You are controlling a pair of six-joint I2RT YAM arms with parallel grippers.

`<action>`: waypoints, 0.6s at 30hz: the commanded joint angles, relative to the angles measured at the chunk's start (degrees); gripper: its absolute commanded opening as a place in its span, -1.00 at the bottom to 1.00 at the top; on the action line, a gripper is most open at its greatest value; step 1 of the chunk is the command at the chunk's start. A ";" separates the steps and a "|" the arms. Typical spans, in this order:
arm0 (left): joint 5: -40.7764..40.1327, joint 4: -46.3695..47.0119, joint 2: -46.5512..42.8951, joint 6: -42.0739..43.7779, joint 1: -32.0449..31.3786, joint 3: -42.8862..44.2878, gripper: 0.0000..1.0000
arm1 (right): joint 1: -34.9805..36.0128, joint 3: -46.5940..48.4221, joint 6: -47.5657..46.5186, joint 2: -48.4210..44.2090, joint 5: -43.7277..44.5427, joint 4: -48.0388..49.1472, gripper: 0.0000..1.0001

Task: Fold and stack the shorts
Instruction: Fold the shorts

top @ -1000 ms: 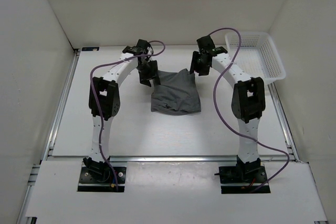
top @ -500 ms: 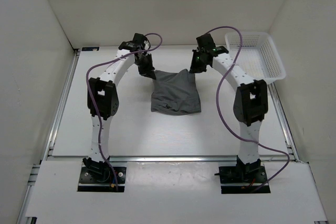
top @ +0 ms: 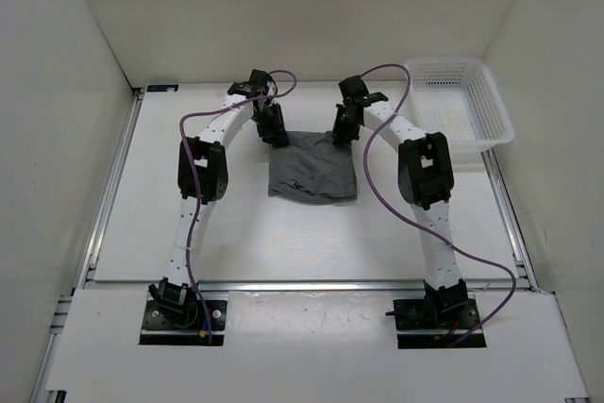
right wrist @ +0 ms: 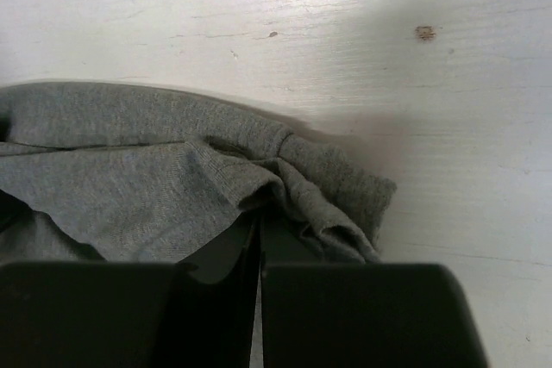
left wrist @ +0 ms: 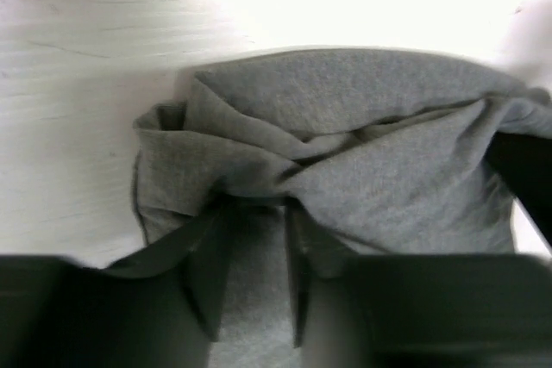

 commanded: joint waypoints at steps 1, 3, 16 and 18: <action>-3.17 -0.06 -4.45 1.66 0.27 1.04 -0.11 | -0.48 -0.02 -0.66 -4.29 3.59 -2.26 -0.95; -4.74 -0.67 -7.44 2.45 0.27 1.04 0.25 | -0.48 -1.42 -0.66 -9.28 5.61 -2.27 -0.92; -10.03 0.11 -35.21 3.25 -1.13 -23.10 0.38 | 2.06 -21.34 -2.95 -32.34 5.70 -1.65 -0.43; -10.03 3.27 -38.29 2.72 -1.83 -29.08 -0.13 | 3.73 -24.26 -2.95 -33.04 4.65 0.01 -0.78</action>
